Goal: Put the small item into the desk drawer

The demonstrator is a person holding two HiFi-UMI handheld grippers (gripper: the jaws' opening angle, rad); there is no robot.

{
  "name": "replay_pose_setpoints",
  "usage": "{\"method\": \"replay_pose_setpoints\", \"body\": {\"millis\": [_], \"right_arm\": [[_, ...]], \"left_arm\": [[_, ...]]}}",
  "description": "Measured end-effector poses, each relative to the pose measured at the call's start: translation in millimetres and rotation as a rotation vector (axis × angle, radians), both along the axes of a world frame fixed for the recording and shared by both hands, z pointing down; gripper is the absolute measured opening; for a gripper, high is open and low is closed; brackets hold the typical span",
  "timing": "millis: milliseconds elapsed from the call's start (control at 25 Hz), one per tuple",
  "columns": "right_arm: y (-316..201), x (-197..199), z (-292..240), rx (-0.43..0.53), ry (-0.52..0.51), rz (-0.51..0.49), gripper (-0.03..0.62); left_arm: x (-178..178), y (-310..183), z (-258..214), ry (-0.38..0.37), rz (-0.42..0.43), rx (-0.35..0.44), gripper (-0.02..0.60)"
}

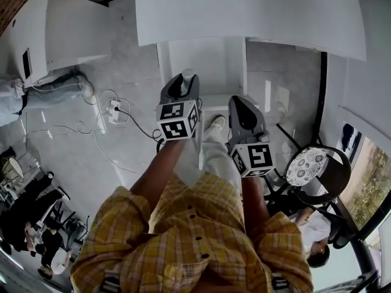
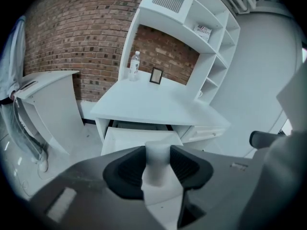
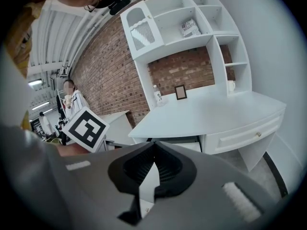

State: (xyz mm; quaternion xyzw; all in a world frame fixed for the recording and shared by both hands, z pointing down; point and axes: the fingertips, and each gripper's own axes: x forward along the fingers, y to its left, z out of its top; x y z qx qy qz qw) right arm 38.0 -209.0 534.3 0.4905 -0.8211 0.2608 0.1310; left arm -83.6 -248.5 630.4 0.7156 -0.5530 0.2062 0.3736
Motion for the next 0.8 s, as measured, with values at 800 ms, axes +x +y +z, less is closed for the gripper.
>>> {"method": "replay_pose_setpoints", "body": {"millis": [800], "right_arm": [[-15,-14,45,-0.09,0.003,0.019,-0.005]], "left_arm": [[-2,-38,109,0.018,0.002,-0.199,0.169]]}}
